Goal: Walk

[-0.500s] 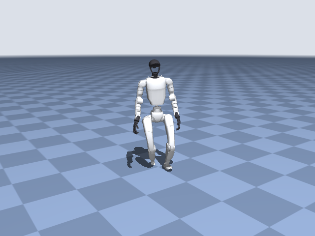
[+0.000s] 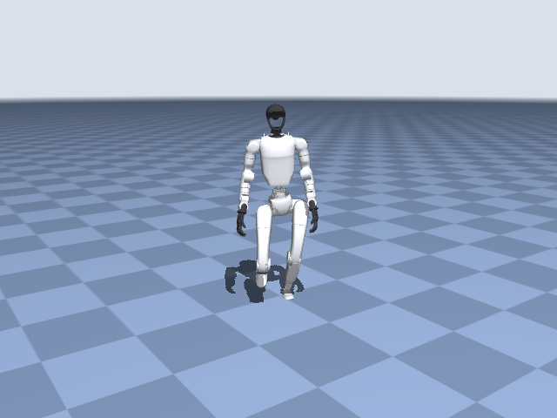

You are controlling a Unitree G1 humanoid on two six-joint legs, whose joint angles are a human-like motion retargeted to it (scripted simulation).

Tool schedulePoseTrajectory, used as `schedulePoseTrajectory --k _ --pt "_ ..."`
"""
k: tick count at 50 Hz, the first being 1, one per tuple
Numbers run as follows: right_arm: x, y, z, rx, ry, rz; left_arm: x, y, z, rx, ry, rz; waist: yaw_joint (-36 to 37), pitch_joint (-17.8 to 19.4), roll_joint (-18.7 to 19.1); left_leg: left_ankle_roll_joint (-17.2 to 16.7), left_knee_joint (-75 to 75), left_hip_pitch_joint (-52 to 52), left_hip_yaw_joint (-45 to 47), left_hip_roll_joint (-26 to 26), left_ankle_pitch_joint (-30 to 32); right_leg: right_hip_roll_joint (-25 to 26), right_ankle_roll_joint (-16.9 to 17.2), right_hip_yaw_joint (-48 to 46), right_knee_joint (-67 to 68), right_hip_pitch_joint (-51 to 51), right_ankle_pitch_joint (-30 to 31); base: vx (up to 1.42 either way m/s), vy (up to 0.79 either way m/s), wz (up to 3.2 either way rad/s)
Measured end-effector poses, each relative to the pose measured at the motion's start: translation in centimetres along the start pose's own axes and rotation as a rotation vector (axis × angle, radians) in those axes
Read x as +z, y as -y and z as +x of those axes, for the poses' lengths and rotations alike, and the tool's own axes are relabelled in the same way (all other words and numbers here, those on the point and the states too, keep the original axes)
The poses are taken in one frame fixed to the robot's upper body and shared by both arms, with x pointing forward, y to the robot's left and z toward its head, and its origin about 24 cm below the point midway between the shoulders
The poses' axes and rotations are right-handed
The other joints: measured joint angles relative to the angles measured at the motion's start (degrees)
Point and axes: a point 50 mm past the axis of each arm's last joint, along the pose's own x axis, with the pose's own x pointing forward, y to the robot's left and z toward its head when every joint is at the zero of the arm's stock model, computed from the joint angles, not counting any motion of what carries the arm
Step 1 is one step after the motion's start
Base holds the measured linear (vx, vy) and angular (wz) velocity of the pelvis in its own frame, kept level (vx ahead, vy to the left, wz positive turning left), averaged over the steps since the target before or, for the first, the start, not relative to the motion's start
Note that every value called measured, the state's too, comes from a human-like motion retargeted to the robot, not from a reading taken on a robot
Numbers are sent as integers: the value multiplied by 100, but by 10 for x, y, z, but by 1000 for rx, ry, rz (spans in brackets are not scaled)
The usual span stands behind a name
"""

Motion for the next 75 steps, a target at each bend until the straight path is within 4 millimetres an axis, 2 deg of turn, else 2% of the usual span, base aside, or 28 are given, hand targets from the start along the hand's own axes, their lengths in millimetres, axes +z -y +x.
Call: schedulePoseTrajectory --k 7,17,20,25,31,35,38,41,44,47,50,53,60,64,70,75 --pt "-14 10 -2 -42 -50 5 25 4 5 -9 64 28 -243 -106 370 -97 -490 299 -70 134 -67 -9 -264 -70 -769 -1296 -756 0 0 3" --pt "-19 21 -3 -95 -78 43 52 6 7 -22 155 69 -212 -249 616 -131 -1202 766 -95 320 -61 553 47 -126 -3483 -1715 -1248 0 0 4" --pt "-22 22 -4 -102 -86 55 54 7 7 -27 168 78 -162 -287 592 -123 -1370 959 -91 331 -61 678 107 -79 -3875 -1611 -1273 0 0 0" --pt "-30 20 -6 -97 -104 73 52 7 6 -33 169 82 -122 -260 437 -104 -1410 1365 -143 263 -131 706 111 -10 -3743 -1283 -1191 0 0 0" --pt "-29 19 -6 -101 -94 76 38 9 5 -40 121 83 -74 -114 320 -183 -720 1704 -179 369 -317 808 -15 -37 -3232 -671 -1157 6 -1 -2" --pt "-27 17 -6 -105 -82 65 24 9 4 -40 71 91 25 -4 475 -346 402 1653 -145 812 -467 1148 -194 -269 -3093 -158 -1207 7 -2 -12" --pt "-24 16 -5 -110 -70 50 15 7 3 -36 40 103 205 80 832 -539 1594 1477 -114 1538 -402 1692 -383 -592 -3241 241 -1230 7 -2 -32" --pt "-19 18 -4 -120 -49 33 11 5 2 -30 29 127 422 157 1188 -682 2888 1175 -83 2346 0 2235 -561 -859 -3539 603 -1300 6 -1 -32" --pt "-13 20 -3 -132 -26 12 12 4 2 -24 39 156 582 156 1276 -567 4005 538 -15 2860 402 2455 -642 -932 -3833 830 -1425 0 0 0" --pt "-5 22 -1 -144 -1 -8 17 2 2 -16 67 176 744 111 1257 -325 4669 -266 -6 3072 346 2560 -626 -897 -4212 1031 -1498 0 0 0" --pt "3 24 0 -152 21 -20 22 1 2 -5 96 177 891 83 1182 -145 4709 -998 22 2977 30 2574 -513 -818 -4581 1275 -1512 4 1 7" --pt "10 26 2 -152 45 -18 24 0 1 -1 115 164 987 80 1098 -105 4169 -1518 84 2731 -203 2524 -393 -742 -4899 1554 -1527 6 1 9" --pt "21 24 2 -145 98 -13 12 1 -1 -3 90 105 917 -112 838 -309 1935 -2172 180 1860 -227 2106 -211 -697 -5345 1936 -1643 2 -1 24" --pt "26 19 3 -123 117 -17 0 0 -2 3 49 76 829 -232 690 -335 1255 -2098 147 1461 -150 1874 -178 -650 -5295 2107 -1784 3 -2 25" --pt "22 10 2 -81 103 -15 -17 0 -4 7 -21 42 744 -197 493 -233 1260 -1496 112 1076 -62 1629 -76 -459 -4797 2585 -1848 4 0 11" --pt "5 2 -1 -35 41 -5 -24 2 -6 3 -52 22 547 -186 199 -91 1038 -911 156 556 -21 1152 231 -291 -3702 2580 -1223 2 3 30"
